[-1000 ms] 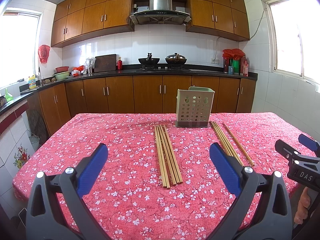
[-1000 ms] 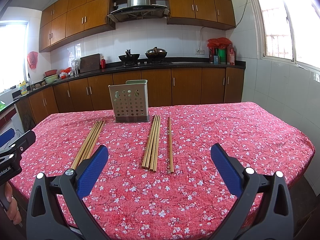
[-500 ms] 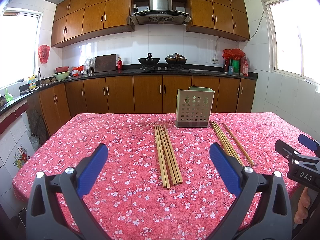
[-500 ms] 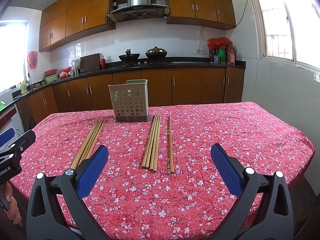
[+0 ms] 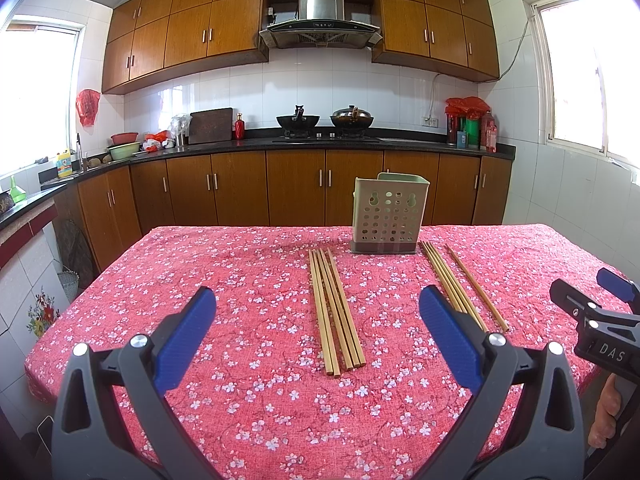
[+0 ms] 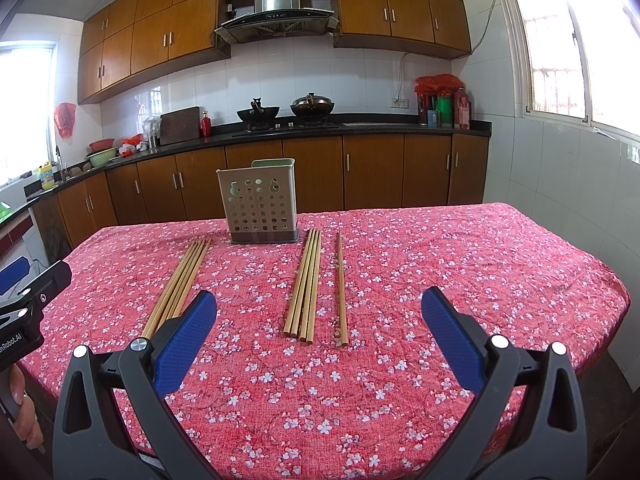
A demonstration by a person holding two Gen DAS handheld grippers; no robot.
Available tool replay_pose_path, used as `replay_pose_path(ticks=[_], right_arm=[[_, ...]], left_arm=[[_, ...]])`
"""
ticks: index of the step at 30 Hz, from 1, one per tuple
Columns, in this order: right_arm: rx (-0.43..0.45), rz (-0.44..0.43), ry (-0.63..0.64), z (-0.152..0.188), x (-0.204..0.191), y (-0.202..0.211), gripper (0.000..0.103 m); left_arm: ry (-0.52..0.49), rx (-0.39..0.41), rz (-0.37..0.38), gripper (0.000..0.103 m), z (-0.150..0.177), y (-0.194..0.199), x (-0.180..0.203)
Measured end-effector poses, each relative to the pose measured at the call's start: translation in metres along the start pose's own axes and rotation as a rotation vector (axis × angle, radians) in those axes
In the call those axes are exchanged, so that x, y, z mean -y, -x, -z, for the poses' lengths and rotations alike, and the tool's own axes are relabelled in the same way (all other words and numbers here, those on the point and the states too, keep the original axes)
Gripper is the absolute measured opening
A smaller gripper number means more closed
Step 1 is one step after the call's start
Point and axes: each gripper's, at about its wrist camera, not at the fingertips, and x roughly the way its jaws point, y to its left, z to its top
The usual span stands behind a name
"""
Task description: Organize utensils
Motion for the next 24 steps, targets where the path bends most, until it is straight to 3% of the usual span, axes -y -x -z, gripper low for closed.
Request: replay_pose_path(ticks=[24], right_arm=[[-0.001,0.0,-0.001,0.0006,0.0015,-0.0011,0.101]], left_arm=[[0.001,-0.002,-0.002,0.099,0.0001,0.0006,0.0034]])
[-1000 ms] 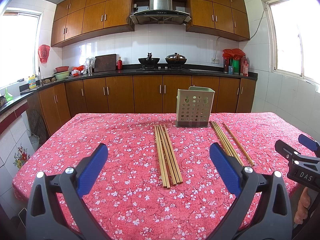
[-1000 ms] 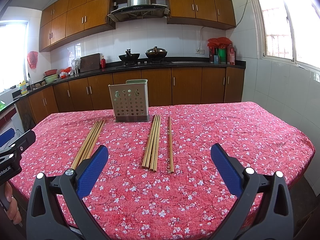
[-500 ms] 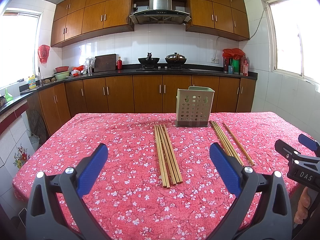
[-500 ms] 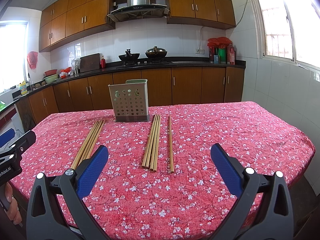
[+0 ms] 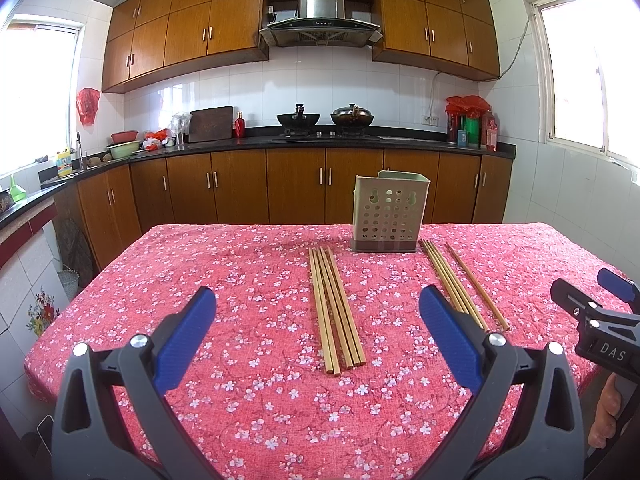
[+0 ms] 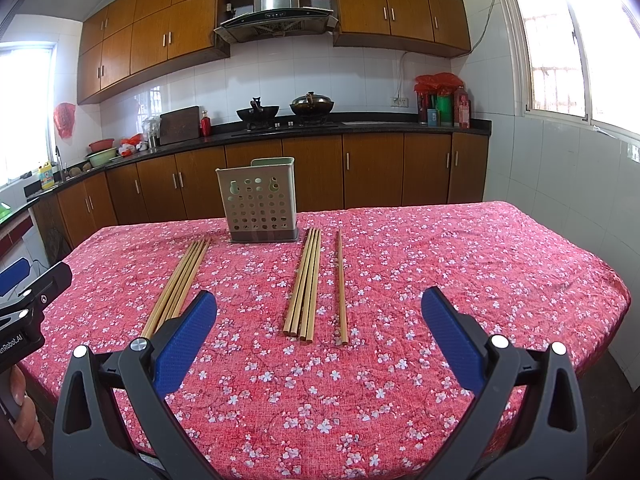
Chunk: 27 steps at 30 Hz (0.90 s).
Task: Organize utensils
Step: 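Lower the left gripper onto one chopstick and close it while the right gripper grasps another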
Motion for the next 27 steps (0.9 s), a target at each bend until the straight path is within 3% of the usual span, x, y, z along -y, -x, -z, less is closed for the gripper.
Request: replay_pose_path(ticks=[12,18,21,23,25,27], right_arm=[[-0.032,0.01,-0.011,0.0,0.009,-0.018,0.101],[-0.169,0.063,-0.063,-0.004,0.035,-0.071,0.1],[-0.265,0.073,-0.101,-0.007,0.049,-0.104,0.084],[-0.328,0.063,-0.115,-0.008,0.052,-0.125,0.069],[-0.398,0.043,-0.134,-0.006,0.054,-0.149,0.061],[-0.444,0.036,-0.146,-0.003,0.055,-0.165,0.054]], left_arm=[[0.013,-0.048,-0.024,0.099,0.006,-0.024,-0.006],[0.04,-0.158,-0.063,0.099,-0.003,-0.067,-0.025],[0.042,-0.241,-0.075,0.098,-0.006,-0.097,-0.036],[0.039,-0.296,-0.073,0.089,-0.007,-0.116,-0.038],[0.046,-0.364,-0.046,0.072,-0.005,-0.137,-0.041],[0.058,-0.425,-0.015,0.063,-0.001,-0.157,-0.042]])
